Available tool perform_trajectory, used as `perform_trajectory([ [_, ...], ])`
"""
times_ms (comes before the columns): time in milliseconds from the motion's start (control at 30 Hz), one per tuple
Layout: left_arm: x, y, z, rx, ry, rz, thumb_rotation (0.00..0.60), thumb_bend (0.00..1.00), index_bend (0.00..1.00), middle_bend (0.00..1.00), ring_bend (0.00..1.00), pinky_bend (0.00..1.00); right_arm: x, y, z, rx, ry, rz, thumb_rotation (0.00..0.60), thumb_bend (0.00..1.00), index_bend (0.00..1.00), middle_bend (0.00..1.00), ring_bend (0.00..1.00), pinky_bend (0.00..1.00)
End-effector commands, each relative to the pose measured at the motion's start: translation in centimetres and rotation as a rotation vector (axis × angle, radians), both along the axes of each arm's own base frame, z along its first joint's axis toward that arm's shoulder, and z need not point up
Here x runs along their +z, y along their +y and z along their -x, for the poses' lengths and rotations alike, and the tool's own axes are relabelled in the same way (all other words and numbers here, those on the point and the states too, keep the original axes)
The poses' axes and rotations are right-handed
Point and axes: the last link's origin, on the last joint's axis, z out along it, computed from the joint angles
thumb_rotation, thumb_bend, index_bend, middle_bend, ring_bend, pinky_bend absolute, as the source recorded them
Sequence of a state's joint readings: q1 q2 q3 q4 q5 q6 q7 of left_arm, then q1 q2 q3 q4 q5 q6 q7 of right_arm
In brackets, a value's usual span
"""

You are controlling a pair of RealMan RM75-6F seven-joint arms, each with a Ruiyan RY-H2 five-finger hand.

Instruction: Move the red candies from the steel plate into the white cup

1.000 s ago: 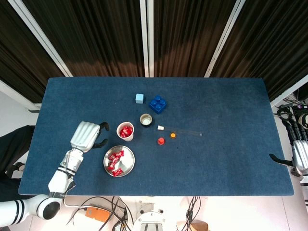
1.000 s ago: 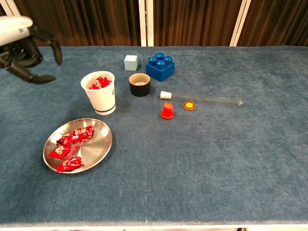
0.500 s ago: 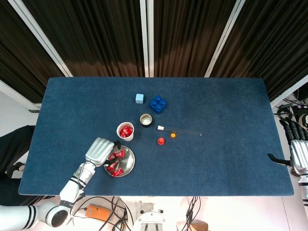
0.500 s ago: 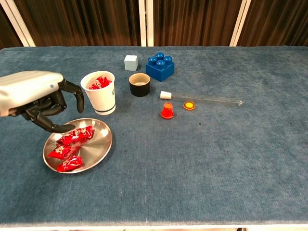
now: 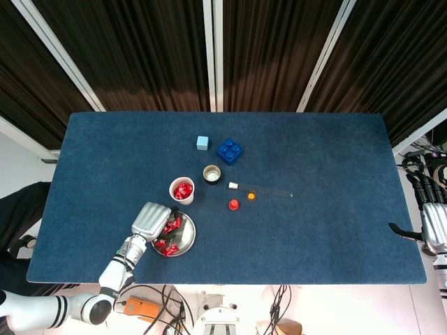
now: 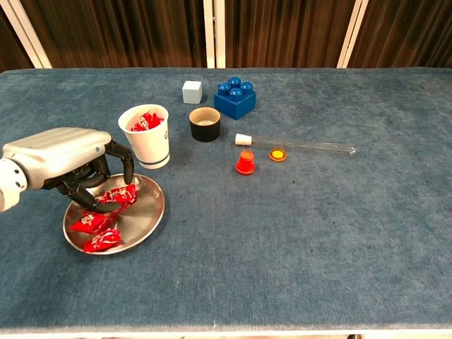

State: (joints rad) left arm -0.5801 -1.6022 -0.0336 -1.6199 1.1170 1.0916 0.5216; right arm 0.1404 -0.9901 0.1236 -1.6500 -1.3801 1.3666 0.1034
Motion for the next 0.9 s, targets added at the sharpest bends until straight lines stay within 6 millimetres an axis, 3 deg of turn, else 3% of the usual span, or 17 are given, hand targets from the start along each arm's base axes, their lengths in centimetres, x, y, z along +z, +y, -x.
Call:
perform_trajectory([
  [33, -0.2, 0.0, 0.1, 0.0, 0.008, -0.005, 0.6, 0.18, 0.46, 0.9, 0.88, 0.82, 0.0, 0.0, 0.0, -0.001, 0.0, -0.001, 0.6, 0.26, 0.0, 0.03, 0.0, 0.15],
  [333, -0.7, 0.2, 0.3, 0.004, 0.019, -0.001, 0.6, 0.19, 0.46, 0.9, 0.88, 0.82, -0.1, 0.0, 0.0, -0.003, -0.001, -0.003, 0.6, 0.26, 0.0, 0.03, 0.0, 0.15],
  [633, -0.9, 0.4, 0.8, 0.018, 0.033, 0.017, 0.6, 0.35, 0.57, 0.9, 0.88, 0.82, -0.2, 0.0, 0.0, -0.002, -0.004, -0.003, 0.6, 0.26, 0.0, 0.03, 0.0, 0.16],
  [733, -0.2, 0.4, 0.7, 0.018, 0.013, 0.004, 0.6, 0.36, 0.58, 0.9, 0.88, 0.82, -0.3, 0.1, 0.0, -0.003, -0.007, -0.006, 0.6, 0.26, 0.0, 0.03, 0.0, 0.16],
  [900, 3.4, 0.4, -0.2, 0.0, -0.082, -0.086, 0.6, 0.35, 0.58, 0.9, 0.88, 0.82, -0.2, 0.1, 0.0, 0.0, -0.005, -0.001, 0.6, 0.26, 0.0, 0.03, 0.0, 0.16],
])
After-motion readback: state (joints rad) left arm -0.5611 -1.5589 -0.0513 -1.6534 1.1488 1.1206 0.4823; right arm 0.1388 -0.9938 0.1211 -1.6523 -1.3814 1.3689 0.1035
